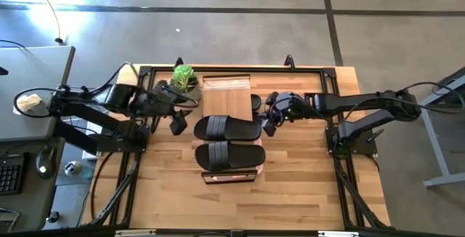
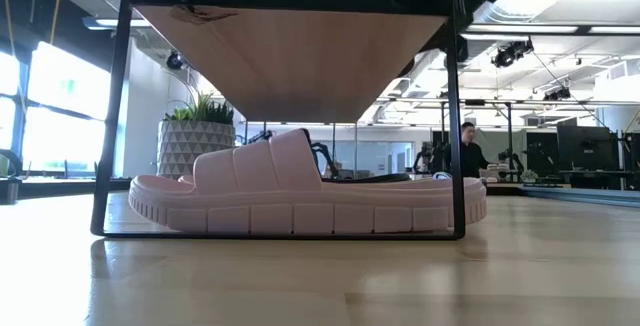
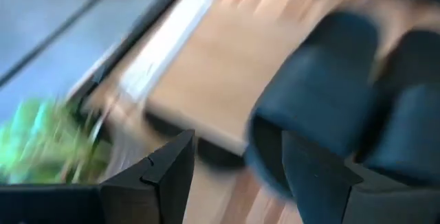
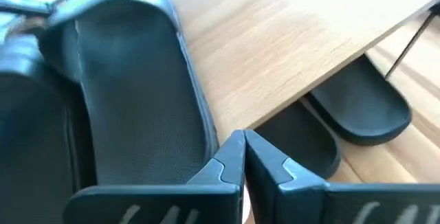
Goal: Pick and place slides into the shelf
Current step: Put the black slide on the shelf
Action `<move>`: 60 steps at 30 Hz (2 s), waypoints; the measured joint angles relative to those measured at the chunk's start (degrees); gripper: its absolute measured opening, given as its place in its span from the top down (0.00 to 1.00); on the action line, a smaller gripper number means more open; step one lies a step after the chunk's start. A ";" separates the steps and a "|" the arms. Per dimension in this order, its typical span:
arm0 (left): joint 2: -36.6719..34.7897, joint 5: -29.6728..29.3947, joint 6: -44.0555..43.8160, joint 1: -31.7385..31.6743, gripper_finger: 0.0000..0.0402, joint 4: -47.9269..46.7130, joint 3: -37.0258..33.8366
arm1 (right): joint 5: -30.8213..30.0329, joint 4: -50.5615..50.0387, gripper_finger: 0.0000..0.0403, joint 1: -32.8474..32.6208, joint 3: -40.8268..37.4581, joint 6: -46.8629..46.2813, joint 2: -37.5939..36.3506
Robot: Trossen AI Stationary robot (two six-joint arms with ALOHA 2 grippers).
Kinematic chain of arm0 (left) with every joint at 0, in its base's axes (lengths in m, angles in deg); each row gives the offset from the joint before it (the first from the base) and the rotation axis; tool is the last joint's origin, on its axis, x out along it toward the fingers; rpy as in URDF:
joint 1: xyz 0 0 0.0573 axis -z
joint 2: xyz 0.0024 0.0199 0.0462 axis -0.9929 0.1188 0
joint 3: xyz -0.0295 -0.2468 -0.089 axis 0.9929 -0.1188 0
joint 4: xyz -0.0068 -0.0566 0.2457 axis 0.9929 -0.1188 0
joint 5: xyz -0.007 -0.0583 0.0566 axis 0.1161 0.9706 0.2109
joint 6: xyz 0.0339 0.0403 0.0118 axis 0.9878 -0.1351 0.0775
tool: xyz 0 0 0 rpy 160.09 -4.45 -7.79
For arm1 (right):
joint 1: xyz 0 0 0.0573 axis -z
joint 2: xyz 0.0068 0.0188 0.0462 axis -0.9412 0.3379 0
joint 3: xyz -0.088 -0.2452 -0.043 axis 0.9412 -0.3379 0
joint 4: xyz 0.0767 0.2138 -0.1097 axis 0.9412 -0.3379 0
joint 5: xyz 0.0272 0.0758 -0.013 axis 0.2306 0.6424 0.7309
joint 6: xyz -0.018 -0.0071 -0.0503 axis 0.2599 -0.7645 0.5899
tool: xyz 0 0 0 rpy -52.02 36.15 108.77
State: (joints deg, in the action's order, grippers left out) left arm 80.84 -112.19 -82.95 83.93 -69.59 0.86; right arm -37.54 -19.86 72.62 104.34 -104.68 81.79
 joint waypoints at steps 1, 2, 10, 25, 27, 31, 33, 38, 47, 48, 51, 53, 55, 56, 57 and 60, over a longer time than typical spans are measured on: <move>0.39 -0.24 -2.14 0.00 0.50 -3.08 -0.02 | -0.40 0.03 1.00 0.00 0.00 -0.43 -0.62; 0.82 -0.45 -4.26 -0.02 0.50 -5.96 -0.04 | -0.83 -0.15 1.00 0.00 0.00 -0.77 -1.05; 6.98 -4.15 -12.90 -0.04 0.50 -18.13 -0.02 | -1.05 -3.18 1.00 -0.02 0.00 -1.21 -2.54; 15.89 0.08 -8.56 -0.04 0.50 -13.29 -0.02 | 1.85 -5.24 1.00 -0.55 0.00 -2.55 -2.52; 15.66 1.91 -7.13 -0.04 0.50 -12.80 -0.02 | 1.87 -5.43 1.00 -0.55 0.00 -2.41 -2.52; 16.54 2.60 -6.27 -0.02 0.50 -12.42 -0.02 | 1.87 -5.61 1.00 -0.55 0.00 -2.25 -2.52; 17.05 2.77 -6.21 -0.02 0.50 -12.33 -0.02 | 2.04 -5.61 1.00 -0.55 0.00 -2.28 -2.52; 17.46 3.50 -5.76 -0.04 0.50 -11.89 -0.02 | 3.16 -5.59 1.00 -0.55 0.00 -2.28 -2.52; 17.44 6.65 -5.10 -0.04 0.50 -10.67 -0.02 | 3.34 -5.59 1.00 -0.55 0.00 -2.13 -2.50; 17.44 6.58 -5.10 -0.04 0.50 -10.67 -0.02 | 3.34 -5.58 1.00 -0.55 0.00 -2.13 -2.50; 17.44 5.91 -5.12 -0.04 0.50 -10.82 -0.02 | 3.34 -5.56 1.00 -0.55 0.00 -2.13 -2.50; 17.44 4.92 -5.12 -0.04 0.50 -11.11 -0.02 | 3.34 -5.56 1.00 -0.55 0.00 -2.12 -2.50; 17.44 3.89 -5.13 -0.04 0.50 -11.23 -0.02 | 3.34 -5.56 1.00 -0.55 0.00 -2.13 -2.50; 17.44 3.45 -5.13 -0.04 0.50 -11.24 -0.02 | 3.34 -5.54 1.00 -0.55 0.00 -2.12 -2.50; 17.44 3.25 -5.14 -0.04 0.50 -11.21 -0.02 | 3.50 -5.54 1.00 -0.55 0.00 -2.11 -2.50; 17.44 3.13 -5.14 -0.04 0.50 -10.78 -0.02 | 5.21 -5.50 1.00 -0.55 0.00 -2.06 -2.50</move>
State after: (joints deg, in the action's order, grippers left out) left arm 98.28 -109.07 -88.10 83.89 -80.37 0.84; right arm -32.33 -25.36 72.08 104.34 -106.74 79.29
